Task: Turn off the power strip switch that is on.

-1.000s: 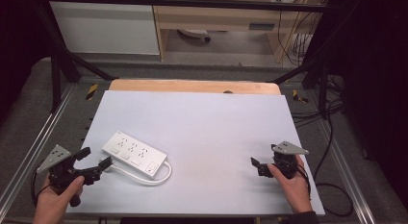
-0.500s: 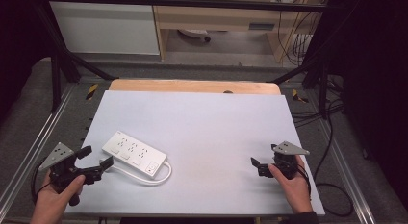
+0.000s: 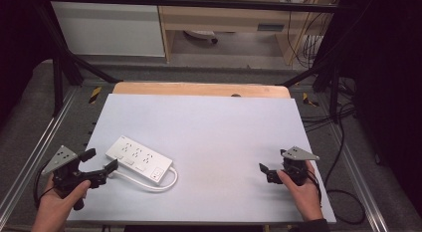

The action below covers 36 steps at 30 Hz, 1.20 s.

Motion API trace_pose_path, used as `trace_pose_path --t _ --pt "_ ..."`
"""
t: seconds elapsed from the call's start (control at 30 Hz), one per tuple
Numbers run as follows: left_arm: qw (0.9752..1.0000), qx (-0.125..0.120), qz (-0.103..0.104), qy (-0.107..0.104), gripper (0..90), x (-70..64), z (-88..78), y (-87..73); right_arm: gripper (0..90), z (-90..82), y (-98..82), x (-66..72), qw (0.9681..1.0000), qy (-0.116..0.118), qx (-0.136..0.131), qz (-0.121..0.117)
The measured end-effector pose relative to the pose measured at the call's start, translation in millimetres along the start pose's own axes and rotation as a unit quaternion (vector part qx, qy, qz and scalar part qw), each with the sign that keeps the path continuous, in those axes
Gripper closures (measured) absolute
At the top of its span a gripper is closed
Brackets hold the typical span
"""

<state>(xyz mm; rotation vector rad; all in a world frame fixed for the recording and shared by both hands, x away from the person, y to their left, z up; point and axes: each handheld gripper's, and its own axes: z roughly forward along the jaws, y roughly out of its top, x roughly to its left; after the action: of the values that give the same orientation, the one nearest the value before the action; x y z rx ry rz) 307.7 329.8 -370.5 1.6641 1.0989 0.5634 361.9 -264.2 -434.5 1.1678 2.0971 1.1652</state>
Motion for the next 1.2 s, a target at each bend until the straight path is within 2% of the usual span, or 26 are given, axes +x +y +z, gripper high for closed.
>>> trace_pose_path --t 0.23,0.53,1.2 --pt "0.9999 -0.005 0.004 -0.011 5.8 -1.4 2.5 4.3 3.6 -0.1 0.0 0.0 1.0 0.0 -0.001 0.0" --pt "0.9998 -0.003 0.013 -0.013 5.8 -5.9 9.6 12.0 3.6 -0.2 -0.1 0.4 1.0 0.0 -0.001 0.001" --pt "0.999 0.015 0.035 -0.022 6.0 -16.6 31.5 23.9 3.5 -1.9 -0.9 -0.6 1.0 -0.002 -0.003 0.002"
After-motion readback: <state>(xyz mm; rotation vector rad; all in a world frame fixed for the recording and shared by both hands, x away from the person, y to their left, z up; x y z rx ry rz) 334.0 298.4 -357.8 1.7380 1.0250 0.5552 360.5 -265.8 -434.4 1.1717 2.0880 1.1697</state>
